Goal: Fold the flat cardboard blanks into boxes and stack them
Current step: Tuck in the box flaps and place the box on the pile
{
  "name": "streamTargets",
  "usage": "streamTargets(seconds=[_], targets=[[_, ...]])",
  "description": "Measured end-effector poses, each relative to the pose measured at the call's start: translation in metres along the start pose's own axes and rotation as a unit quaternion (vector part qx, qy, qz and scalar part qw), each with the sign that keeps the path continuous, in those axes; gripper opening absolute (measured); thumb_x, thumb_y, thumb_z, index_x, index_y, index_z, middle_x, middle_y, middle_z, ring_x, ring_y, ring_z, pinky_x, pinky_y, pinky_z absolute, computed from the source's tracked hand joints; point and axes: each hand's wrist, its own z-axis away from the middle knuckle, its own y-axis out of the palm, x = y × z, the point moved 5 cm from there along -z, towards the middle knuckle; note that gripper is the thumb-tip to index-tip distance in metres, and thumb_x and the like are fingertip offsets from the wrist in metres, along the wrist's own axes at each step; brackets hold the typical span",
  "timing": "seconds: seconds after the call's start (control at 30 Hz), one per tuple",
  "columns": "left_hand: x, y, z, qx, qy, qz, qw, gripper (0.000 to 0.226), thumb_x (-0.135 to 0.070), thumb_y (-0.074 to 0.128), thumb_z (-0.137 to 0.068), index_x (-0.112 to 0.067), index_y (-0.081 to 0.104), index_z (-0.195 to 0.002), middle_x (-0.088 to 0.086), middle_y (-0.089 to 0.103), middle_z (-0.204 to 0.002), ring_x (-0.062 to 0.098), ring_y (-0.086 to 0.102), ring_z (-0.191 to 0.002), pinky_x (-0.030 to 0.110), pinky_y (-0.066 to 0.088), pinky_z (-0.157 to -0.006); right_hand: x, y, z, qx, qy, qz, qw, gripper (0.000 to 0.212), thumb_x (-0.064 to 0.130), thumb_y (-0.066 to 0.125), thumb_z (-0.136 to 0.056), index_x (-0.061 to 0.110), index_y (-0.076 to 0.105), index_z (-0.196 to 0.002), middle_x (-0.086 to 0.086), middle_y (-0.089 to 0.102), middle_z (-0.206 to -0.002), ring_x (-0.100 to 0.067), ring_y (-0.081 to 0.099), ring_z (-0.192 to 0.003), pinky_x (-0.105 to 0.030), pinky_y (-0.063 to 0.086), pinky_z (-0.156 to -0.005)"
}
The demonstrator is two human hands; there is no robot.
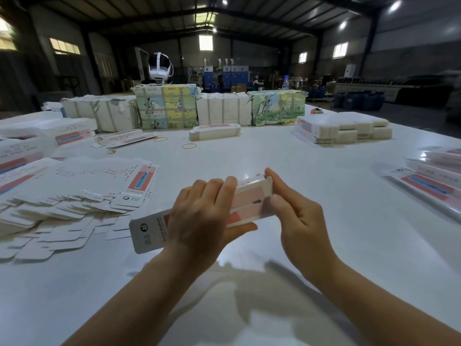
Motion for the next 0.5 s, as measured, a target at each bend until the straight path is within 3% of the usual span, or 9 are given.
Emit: streamTargets(seconds=[0.07, 0.17, 0.37, 0.5], targets=[[0.0, 0.002, 0.0, 0.013, -0.011, -0.004, 1.0, 0.071, -0.059, 0.055, -0.069, 0.0, 0.064, -0.107, 0.015, 0.068, -0.09, 0.031, 0.063, -0.07, 0.034, 0.051, -0.059, 0.0, 0.005, 0.004, 0.009, -0.005, 0.037, 0.999, 0.039, 0.015, 0.042, -0.096, 0.036, 0.039, -0.129, 0.025, 0.056, -0.12, 0.005, 0.058, -0.104, -0.01, 0.049, -0.08], [0.0, 0.003, 0.001, 0.023, -0.029, 0.007, 0.999, 0.071, -0.06, 0.055, -0.069, 0.0, 0.064, -0.107, 0.014, 0.067, -0.088, 0.03, 0.062, -0.068, 0.034, 0.051, -0.056, 0.002, 0.012, 0.007, 0.022, -0.02, 0.117, 0.993, 0.046, 0.008, 0.043, -0.097, 0.026, 0.034, -0.139, 0.005, 0.053, -0.134, -0.012, 0.056, -0.117, -0.026, 0.05, -0.093], [0.001, 0.003, 0.0, 0.052, -0.064, 0.042, 0.996, 0.075, -0.064, 0.044, -0.073, -0.001, 0.064, -0.109, 0.012, 0.068, -0.088, 0.028, 0.062, -0.067, 0.035, 0.051, -0.054, -0.001, 0.013, -0.001, 0.078, 0.039, 0.033, 0.996, 0.045, 0.016, 0.041, -0.099, 0.041, 0.031, -0.136, 0.017, 0.041, -0.144, -0.007, 0.042, -0.132, -0.027, 0.042, -0.105], [-0.004, 0.002, -0.002, 0.054, -0.071, 0.046, 0.995, 0.073, -0.063, 0.04, -0.076, -0.001, 0.064, -0.106, 0.011, 0.066, -0.082, 0.028, 0.06, -0.062, 0.032, 0.048, -0.051, -0.003, 0.014, 0.001, 0.052, 0.026, 0.056, 0.997, 0.048, 0.012, 0.043, -0.098, 0.03, 0.033, -0.142, 0.012, 0.041, -0.145, -0.01, 0.041, -0.133, -0.035, 0.045, -0.103]])
